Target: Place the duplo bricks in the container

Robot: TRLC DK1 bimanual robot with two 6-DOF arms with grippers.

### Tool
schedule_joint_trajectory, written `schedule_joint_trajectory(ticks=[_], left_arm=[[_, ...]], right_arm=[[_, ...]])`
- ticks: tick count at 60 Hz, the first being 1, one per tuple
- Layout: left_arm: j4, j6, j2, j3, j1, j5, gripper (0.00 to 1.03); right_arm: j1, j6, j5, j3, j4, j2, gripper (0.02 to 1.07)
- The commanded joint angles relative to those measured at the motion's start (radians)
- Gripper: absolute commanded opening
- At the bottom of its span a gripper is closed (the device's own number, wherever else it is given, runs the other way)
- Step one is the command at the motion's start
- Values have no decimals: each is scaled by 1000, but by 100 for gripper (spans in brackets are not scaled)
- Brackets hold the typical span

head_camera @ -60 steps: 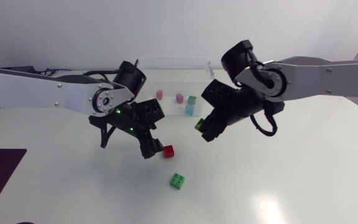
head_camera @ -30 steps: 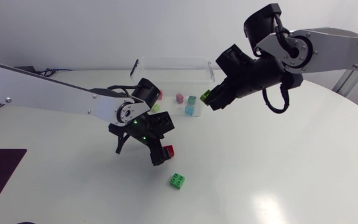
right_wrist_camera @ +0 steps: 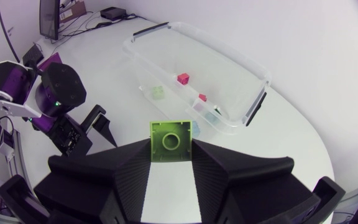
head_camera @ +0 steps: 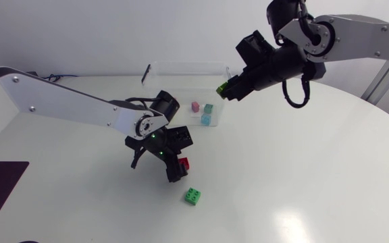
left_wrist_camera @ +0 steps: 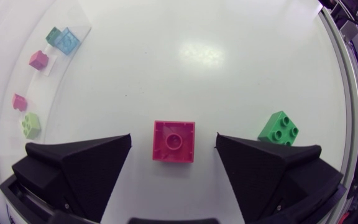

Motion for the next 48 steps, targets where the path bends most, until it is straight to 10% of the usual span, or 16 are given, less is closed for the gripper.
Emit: schedule_joint_trajectory(ticks=[1, 10, 48], left_arm=[[-2, 28, 35, 31, -7, 4, 81], [-2, 28, 41, 31, -12, 7, 31], [-43, 23, -269, -65, 53, 24, 29]], right_arm=[[-11, 37, -6, 43, 14, 46, 34], [-19, 58, -4, 104, 19, 107, 34], [-34, 99, 43, 379, 25, 348, 36]])
